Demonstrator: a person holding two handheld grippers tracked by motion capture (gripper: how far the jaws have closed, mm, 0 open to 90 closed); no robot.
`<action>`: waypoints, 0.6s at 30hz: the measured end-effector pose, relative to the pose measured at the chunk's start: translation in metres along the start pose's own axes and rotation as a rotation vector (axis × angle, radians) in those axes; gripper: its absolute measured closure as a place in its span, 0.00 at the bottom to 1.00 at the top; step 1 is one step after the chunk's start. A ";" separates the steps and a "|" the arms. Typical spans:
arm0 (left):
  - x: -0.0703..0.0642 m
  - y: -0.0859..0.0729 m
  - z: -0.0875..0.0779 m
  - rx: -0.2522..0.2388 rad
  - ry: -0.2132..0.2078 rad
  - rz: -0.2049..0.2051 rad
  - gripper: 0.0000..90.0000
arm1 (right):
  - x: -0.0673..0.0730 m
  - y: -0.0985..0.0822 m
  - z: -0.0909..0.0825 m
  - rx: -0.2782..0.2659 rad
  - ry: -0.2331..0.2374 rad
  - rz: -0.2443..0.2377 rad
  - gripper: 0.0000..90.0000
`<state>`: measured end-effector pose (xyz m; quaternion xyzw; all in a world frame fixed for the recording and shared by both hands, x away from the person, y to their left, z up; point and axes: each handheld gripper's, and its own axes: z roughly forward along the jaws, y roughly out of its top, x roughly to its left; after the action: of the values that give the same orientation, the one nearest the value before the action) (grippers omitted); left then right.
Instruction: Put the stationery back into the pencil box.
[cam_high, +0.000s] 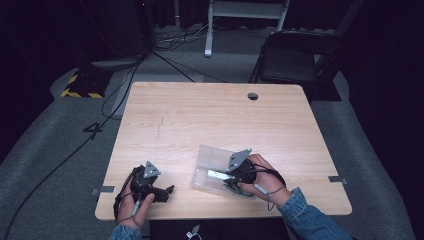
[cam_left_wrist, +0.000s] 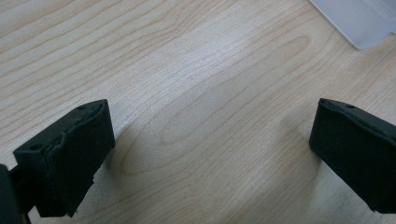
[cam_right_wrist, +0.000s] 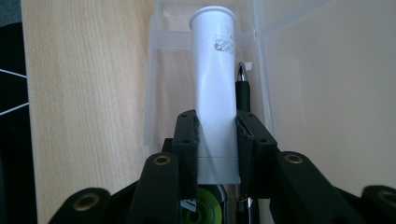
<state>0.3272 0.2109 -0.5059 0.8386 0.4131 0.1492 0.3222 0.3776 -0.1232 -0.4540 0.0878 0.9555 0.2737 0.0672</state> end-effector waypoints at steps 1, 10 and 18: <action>0.000 0.000 0.000 0.000 0.000 0.000 0.00 | 0.000 0.000 0.001 0.000 0.001 -0.004 0.79; 0.000 0.000 0.000 -0.001 0.000 0.000 0.00 | -0.001 -0.001 0.008 0.012 -0.004 -0.008 0.79; 0.000 0.000 0.000 -0.001 0.000 0.000 0.00 | 0.000 -0.002 0.012 0.001 -0.018 0.016 0.79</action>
<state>0.3272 0.2109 -0.5059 0.8386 0.4130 0.1495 0.3224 0.3799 -0.1189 -0.4651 0.0980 0.9541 0.2731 0.0737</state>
